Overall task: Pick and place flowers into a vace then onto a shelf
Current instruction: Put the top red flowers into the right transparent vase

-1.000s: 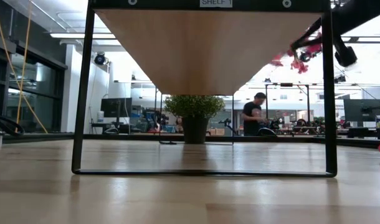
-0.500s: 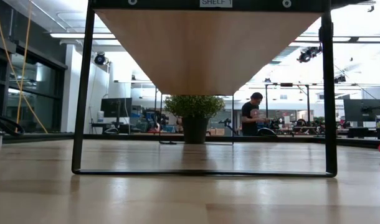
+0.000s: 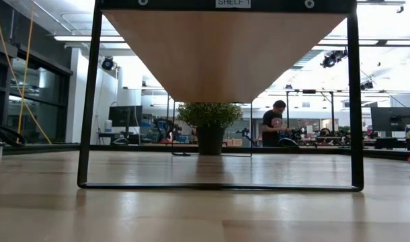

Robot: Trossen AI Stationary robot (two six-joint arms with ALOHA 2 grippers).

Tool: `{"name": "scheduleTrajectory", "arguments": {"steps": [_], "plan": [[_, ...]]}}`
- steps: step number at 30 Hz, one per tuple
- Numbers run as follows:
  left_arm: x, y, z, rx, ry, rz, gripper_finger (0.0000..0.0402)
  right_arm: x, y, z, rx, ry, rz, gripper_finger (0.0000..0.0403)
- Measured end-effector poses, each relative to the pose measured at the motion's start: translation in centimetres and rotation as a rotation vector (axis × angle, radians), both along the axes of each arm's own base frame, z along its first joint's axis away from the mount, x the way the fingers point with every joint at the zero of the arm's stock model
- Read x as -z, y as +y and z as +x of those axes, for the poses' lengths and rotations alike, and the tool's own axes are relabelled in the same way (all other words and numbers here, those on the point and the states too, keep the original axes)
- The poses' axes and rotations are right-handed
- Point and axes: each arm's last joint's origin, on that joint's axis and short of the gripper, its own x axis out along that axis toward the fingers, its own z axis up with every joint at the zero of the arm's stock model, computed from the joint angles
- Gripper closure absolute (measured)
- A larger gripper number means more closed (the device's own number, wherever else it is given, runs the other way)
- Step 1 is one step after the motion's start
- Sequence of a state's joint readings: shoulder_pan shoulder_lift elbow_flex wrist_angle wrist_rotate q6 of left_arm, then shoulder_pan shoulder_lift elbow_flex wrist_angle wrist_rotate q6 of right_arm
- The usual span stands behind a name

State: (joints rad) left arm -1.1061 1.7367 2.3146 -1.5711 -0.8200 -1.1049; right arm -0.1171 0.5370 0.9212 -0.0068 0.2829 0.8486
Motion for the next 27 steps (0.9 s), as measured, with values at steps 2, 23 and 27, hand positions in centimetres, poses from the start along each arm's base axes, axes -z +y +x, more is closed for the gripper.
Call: {"name": "scheduleTrajectory", "arguments": {"steps": [2,23,27], "plan": [[0.0,0.0,0.0,0.0,-0.001,0.0,0.0186,-1.7,0.1,-0.4,0.007,0.005,-0.038,0.0403],[0.0,0.0,0.0,-0.013,-0.018,0.009,0.0186,-7.7,0.7,2.0,-0.231,0.187,-0.312,0.0403],[0.0,0.1,0.0,-0.015,-0.02,0.01,0.0186,-7.5,0.9,2.4,-0.294,0.201,-0.301,0.0403]]}}
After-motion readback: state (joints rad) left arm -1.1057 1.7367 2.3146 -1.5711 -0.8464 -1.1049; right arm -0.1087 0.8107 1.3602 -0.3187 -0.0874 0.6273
